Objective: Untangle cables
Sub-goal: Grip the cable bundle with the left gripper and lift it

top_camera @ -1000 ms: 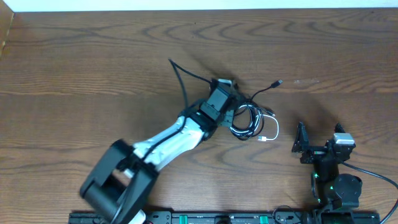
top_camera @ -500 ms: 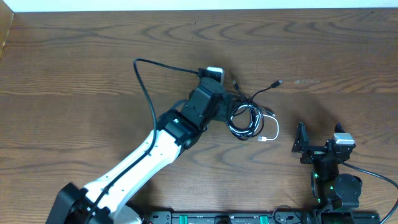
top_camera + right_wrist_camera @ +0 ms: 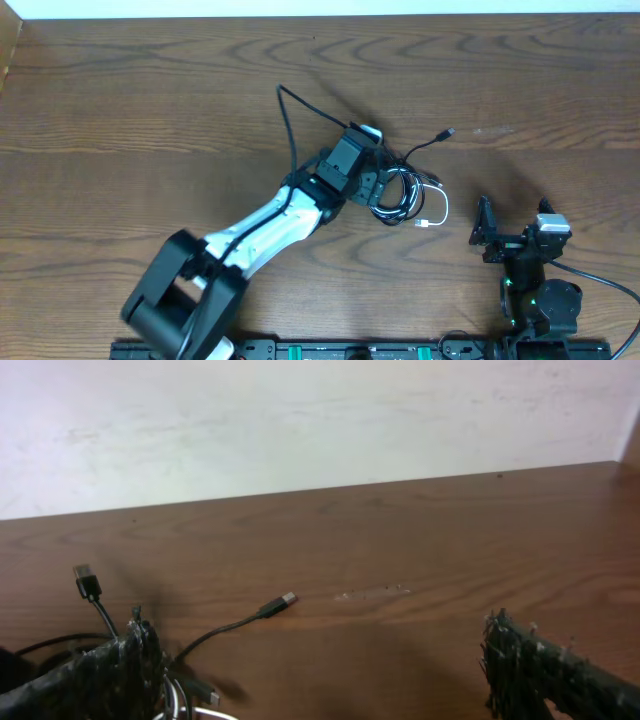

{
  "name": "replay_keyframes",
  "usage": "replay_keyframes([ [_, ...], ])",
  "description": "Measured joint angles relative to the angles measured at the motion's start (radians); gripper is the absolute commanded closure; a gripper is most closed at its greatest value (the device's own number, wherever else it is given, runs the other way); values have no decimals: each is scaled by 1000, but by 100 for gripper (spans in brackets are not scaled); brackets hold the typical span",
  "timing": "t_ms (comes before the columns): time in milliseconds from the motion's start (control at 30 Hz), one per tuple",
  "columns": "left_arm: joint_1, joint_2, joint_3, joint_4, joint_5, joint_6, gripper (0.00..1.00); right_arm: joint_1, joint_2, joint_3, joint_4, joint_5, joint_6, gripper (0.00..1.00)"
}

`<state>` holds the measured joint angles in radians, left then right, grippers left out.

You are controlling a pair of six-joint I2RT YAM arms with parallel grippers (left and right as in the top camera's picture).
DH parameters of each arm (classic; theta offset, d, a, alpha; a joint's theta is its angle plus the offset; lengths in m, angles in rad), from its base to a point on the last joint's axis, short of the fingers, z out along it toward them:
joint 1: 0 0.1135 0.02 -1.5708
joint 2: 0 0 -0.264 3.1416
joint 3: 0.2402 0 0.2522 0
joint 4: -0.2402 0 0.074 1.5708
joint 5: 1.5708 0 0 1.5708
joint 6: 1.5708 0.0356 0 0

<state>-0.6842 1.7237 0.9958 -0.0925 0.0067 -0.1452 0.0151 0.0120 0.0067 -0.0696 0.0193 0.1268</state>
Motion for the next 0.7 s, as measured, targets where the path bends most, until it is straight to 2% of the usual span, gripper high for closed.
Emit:
replay_keyframes([
  [433,0,85,0,64,-23,67,17,0,0,0,0,0,0,1],
  [700,0,85,0,75,-166,66,17,0,0,0,0,0,0,1],
])
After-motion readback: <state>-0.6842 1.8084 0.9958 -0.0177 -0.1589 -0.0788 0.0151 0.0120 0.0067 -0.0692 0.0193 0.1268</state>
